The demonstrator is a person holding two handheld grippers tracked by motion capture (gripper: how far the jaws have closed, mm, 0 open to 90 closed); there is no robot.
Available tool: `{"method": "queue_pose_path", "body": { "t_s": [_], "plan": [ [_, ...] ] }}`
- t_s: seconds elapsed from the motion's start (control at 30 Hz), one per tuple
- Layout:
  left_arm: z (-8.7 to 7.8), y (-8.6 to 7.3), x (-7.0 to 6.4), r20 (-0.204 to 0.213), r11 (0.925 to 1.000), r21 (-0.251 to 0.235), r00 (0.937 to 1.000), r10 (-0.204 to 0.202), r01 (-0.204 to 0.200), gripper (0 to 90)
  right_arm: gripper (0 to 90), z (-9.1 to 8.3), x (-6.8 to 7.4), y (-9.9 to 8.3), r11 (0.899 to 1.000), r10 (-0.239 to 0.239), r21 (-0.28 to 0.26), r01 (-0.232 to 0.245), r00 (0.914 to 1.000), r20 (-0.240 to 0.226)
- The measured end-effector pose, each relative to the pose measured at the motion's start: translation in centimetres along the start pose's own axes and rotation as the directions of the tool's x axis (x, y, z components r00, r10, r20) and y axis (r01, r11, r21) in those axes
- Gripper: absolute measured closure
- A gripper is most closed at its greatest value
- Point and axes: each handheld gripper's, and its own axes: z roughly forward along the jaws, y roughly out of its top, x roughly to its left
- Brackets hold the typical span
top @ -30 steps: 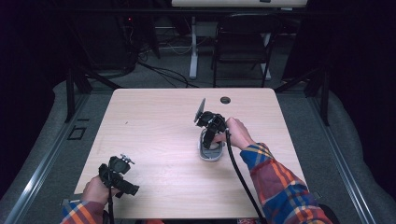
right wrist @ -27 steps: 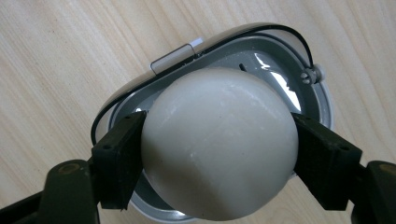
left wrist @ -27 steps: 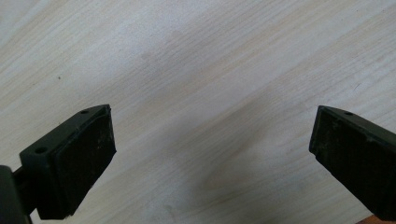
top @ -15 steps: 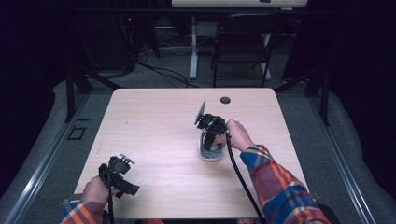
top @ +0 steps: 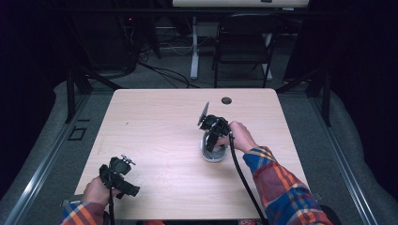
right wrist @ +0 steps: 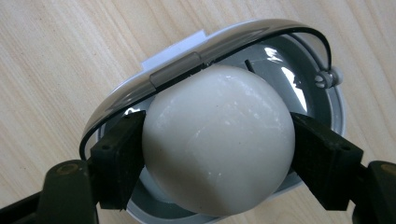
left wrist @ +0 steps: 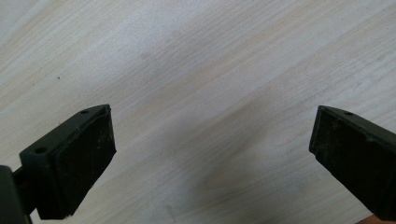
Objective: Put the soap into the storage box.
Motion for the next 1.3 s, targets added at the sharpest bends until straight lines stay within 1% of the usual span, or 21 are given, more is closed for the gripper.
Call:
{"method": "queue_pose_path", "body": {
  "t_s": [0.03, 0.13, 0.17, 0.23, 0.43, 0.5, 0.53, 0.57, 0.73, 0.77, 0.83, 0.97, 1.0, 1.17, 1.3],
  "plan": [
    [0.0, 0.0, 0.0, -0.001, 1.0, 0.0, 1.0, 0.0, 0.0, 0.0, 23.5, 0.0, 0.0, -0.1, 1.0, 0.001, -0.009, -0.001, 1.0, -0.003],
    [0.0, 0.0, 0.0, 0.0, 1.0, 0.001, 1.0, 0.0, 0.0, 0.0, 22.3, -0.3, -0.1, -0.2, 1.0, -0.005, -0.006, 0.005, 1.0, 0.0],
    [0.0, 0.0, 0.0, 0.0, 1.0, 0.0, 1.0, 0.0, 0.0, 0.0, 21.6, -0.3, 0.0, -0.2, 1.0, 0.003, -0.009, -0.003, 1.0, -0.002],
    [0.0, 0.0, 0.0, 0.0, 1.0, -0.002, 1.0, -0.003, 0.003, 0.0, 20.0, -0.3, -0.1, -0.2, 1.0, 0.004, 0.001, -0.004, 1.0, 0.001],
    [0.0, 0.0, 0.0, 0.0, 1.0, 0.001, 1.0, 0.0, 0.0, 0.0, 18.6, -0.5, -0.1, -0.4, 1.0, 0.009, -0.01, -0.009, 0.9999, -0.006],
    [0.0, 0.0, 0.0, 0.0, 1.0, -0.002, 1.0, -0.003, 0.003, 0.0, 18.2, -0.6, -0.1, -0.5, 1.0, 0.004, -0.014, -0.004, 1.0, -0.004],
    [0.0, 0.0, 0.0, -0.001, 1.0, -0.001, 1.0, 0.002, -0.002, 0.0, 18.2, -0.7, 0.0, -0.5, 1.0, 0.011, -0.022, -0.012, 0.9999, -0.006],
    [0.0, 0.0, -0.1, -0.001, 1.0, -0.002, 1.0, -0.003, 0.003, 0.0, 18.1, -0.9, 0.0, -0.5, 1.0, 0.006, -0.014, -0.006, 1.0, -0.001],
    [0.0, 0.0, 0.0, -0.001, 1.0, 0.003, 1.0, 0.006, -0.006, 0.0, 18.0, -1.3, 0.1, -0.7, 1.0, 0.004, -0.026, -0.004, 1.0, 0.005],
    [0.0, 0.0, 0.0, -0.001, 1.0, 0.002, 1.0, 0.004, -0.004, 0.0, 18.0, -1.3, 0.1, -0.8, 0.999, 0.011, -0.038, -0.011, 0.9999, 0.004],
    [0.0, 0.0, 0.0, 0.0, 1.0, 0.002, 1.0, 0.001, -0.001, 0.0, 17.6, -1.6, 0.0, -0.9, 0.999, 0.004, -0.034, -0.004, 1.0, 0.005],
    [0.0, 0.0, 0.0, -0.001, 1.0, 0.004, 1.0, 0.006, -0.006, 0.0, 15.2, -2.1, 0.1, -1.2, 0.999, 0.009, -0.051, -0.009, 1.0, 0.004],
    [0.0, 0.0, 0.0, -0.001, 1.0, 0.003, 1.0, 0.003, -0.003, 0.0, 14.9, -2.3, 0.1, -1.3, 0.999, 0.004, -0.047, -0.004, 1.0, 0.005],
    [0.0, 0.0, 0.0, 0.0, 1.0, 0.002, 1.0, 0.0, 0.0, 0.0, 13.8, -3.2, 0.2, -2.0, 0.997, 0.014, -0.071, -0.013, 0.9999, 0.003],
    [0.0, 0.0, 0.0, -0.001, 1.0, 0.001, 1.0, 0.002, -0.002, 0.0, 11.5, -4.2, 0.2, -2.9, 0.996, 0.021, -0.089, -0.021, 0.9998, 0.003]
  ]
}}
